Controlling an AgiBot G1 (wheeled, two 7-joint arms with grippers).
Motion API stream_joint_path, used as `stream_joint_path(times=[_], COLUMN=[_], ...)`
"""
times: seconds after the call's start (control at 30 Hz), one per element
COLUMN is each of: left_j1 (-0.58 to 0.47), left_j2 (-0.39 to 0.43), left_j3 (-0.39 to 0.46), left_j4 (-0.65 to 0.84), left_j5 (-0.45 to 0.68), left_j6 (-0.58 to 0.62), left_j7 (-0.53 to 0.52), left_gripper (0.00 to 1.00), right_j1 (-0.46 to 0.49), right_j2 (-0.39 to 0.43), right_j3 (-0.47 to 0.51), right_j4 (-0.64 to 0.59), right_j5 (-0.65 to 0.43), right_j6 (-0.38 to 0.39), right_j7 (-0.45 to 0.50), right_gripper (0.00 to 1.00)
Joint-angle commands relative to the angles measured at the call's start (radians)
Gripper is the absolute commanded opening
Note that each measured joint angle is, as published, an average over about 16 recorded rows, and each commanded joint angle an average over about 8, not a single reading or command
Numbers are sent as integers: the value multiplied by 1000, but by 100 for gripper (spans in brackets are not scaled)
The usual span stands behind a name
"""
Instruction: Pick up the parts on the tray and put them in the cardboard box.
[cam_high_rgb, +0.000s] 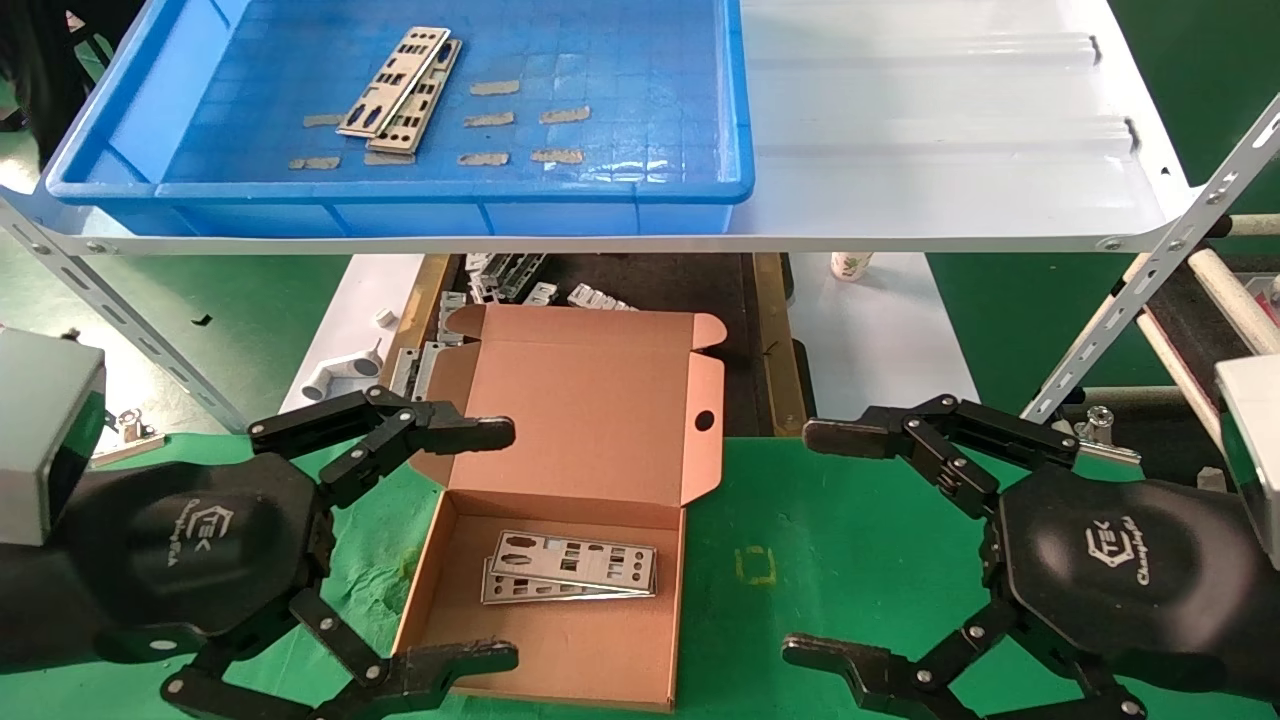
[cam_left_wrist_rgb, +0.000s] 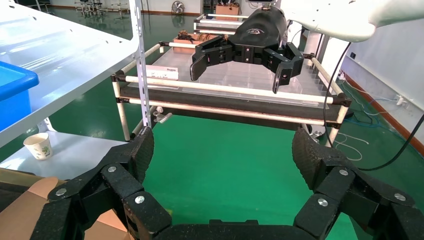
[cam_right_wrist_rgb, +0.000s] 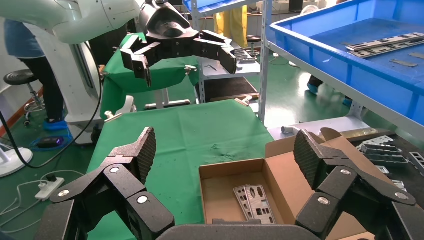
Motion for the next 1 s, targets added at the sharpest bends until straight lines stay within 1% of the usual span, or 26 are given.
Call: stream_joint_path(times=[0.03, 1.0], left_j1=[0, 0], left_j2=[0, 0], left_j3=[0, 0], left_j4=[0, 0], left_j5=[0, 0], left_j6=[0, 0], left_j7=[0, 0], left_gripper=[100, 100], right_j1=[0, 0], right_j2=[0, 0], right_j3=[0, 0], right_j4=[0, 0], right_j5=[0, 0], right_j6=[0, 0], right_j7=[0, 0], right_gripper=[100, 100])
